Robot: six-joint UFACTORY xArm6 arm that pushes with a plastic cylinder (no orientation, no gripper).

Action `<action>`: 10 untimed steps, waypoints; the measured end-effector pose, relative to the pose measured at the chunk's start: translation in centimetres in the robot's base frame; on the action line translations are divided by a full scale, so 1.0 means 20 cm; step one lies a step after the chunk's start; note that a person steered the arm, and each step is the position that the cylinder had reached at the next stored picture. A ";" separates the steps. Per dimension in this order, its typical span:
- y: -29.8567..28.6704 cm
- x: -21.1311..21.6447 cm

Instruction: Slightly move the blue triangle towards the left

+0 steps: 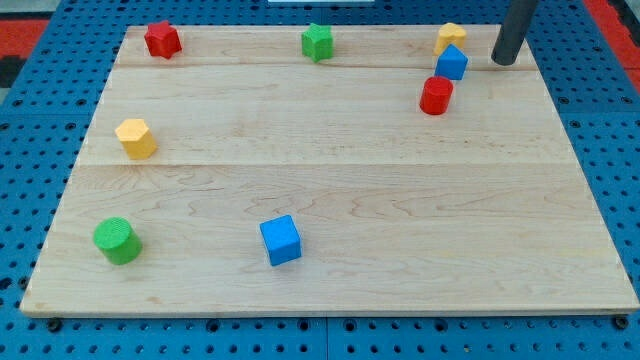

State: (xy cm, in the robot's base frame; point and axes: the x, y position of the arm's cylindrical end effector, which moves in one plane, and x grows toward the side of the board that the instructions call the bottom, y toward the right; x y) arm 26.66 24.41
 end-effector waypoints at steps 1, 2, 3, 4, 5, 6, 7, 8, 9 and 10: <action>-0.02 0.00; -0.04 0.00; -0.04 0.00; -0.06 0.00; -0.11 0.00; -0.18 0.00; -0.19 0.00; -0.38 0.02; -0.14 -0.01; 0.15 -0.14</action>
State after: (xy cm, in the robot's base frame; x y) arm 23.88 27.37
